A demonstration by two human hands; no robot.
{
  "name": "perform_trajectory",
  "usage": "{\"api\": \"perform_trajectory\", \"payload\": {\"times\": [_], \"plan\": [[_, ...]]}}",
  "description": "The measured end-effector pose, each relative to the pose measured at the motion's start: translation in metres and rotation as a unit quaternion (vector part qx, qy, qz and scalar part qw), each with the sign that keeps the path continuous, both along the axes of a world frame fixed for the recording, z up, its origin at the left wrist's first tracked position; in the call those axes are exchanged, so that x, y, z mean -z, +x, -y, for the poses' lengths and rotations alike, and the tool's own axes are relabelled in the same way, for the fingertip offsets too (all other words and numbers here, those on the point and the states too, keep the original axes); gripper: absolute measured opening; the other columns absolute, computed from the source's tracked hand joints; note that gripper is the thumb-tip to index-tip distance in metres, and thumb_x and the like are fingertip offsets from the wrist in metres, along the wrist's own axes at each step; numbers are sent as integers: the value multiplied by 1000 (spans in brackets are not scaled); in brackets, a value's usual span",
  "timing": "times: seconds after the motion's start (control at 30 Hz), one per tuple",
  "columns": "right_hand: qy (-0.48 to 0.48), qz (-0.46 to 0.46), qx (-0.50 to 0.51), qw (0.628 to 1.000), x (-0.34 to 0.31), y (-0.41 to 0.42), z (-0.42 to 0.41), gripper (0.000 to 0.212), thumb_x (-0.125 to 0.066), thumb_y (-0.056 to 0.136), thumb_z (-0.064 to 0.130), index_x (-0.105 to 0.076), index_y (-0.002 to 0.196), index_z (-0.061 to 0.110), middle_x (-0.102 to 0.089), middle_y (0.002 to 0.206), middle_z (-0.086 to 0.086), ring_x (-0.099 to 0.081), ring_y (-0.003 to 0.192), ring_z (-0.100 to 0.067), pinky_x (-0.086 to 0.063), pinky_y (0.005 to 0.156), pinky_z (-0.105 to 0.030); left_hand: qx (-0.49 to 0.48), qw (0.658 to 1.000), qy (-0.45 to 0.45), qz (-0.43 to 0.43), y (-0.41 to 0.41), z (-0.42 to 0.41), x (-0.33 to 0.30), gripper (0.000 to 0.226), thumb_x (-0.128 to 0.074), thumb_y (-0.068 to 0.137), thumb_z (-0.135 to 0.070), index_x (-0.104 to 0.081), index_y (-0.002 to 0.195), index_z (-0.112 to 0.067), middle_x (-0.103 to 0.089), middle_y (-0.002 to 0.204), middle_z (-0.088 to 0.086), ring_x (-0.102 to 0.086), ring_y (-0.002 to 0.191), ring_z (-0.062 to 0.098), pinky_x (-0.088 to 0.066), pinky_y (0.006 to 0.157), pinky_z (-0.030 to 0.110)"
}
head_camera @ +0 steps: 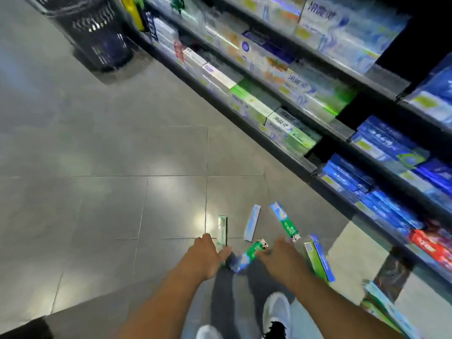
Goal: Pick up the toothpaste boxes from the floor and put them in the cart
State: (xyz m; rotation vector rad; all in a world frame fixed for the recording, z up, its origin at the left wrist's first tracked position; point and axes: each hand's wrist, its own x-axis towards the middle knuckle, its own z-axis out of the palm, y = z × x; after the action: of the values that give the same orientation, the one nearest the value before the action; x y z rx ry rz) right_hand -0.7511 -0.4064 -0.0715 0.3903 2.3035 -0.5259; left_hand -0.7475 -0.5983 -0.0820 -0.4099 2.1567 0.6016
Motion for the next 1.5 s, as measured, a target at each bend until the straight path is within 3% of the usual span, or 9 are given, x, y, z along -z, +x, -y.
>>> {"api": "perform_trajectory", "payload": {"times": [0.27,0.37,0.5,0.6,0.7,0.93,1.07,1.27,1.5], "plan": [[-31,52,124,990,272,2,-3,61,-70,82,45,-55,122,1,-65,116,-14,-61,107,-26,-38,77,-22,-21,999,-30,31,-38,-20,239,65,-58,91,-51,-39,129,-2,-47,133,18,-50,123,34,-40,97,36],[-32,92,177,979,332,7,4,89,-66,88,47,-26,138,-15,-58,131,-19,-57,120,-28,-43,95,-30,-42,997,-35,45,-51,-31,296,70,-64,89,-45,-34,132,1,-48,134,17,-50,125,34,-41,104,39],[-9,95,203,975,378,15,12,114,-63,89,48,13,141,-18,-56,135,-18,-57,121,-32,-44,94,-33,-98,993,-60,31,-53,-43,342,64,-62,93,-25,-25,136,4,-56,127,16,-58,115,32,-48,92,36],[-1,83,231,970,393,15,19,100,-69,87,40,-2,141,-11,-59,129,-20,-60,115,-35,-47,91,-38,-69,992,-100,-13,-47,-41,357,41,-55,93,-14,-31,124,0,-64,112,13,-66,104,31,-44,75,33],[-4,89,259,962,382,13,24,67,-73,85,27,-22,122,4,-59,126,-18,-61,110,-36,-47,83,-36,-92,992,-85,-16,-45,-35,350,32,-54,90,-10,-31,112,-7,-63,105,12,-64,101,34,-49,79,38],[-53,47,225,972,231,8,9,59,-75,82,24,-24,110,12,-56,111,-9,-51,86,-21,-41,74,-29,-128,990,-52,2,-57,-10,195,42,-64,90,-18,-31,114,-11,-54,92,8,-56,88,29,-42,74,37],[-67,-33,179,981,79,-22,-4,64,-77,77,24,-35,120,5,-50,102,-4,-52,87,-21,-40,74,-26,-88,994,-44,-37,-76,-4,39,46,-65,90,-20,-34,120,-3,-59,118,20,-59,109,38,-46,86,42],[-132,-100,140,976,-158,-50,-16,55,-75,78,22,-40,118,8,-63,100,-12,-64,94,-32,-51,85,-42,-30,994,-10,-102,-98,-6,-210,44,-65,90,-25,-36,117,-4,-60,116,19,-60,104,36,-44,79,36],[-171,-169,120,963,-358,-35,-26,56,-77,75,33,-40,116,25,-62,87,8,-61,74,-8,-44,57,-23,31,979,51,-195,-91,-6,-408,40,-69,87,-33,-44,111,-12,-65,105,8,-65,89,25,-57,69,38]]}}
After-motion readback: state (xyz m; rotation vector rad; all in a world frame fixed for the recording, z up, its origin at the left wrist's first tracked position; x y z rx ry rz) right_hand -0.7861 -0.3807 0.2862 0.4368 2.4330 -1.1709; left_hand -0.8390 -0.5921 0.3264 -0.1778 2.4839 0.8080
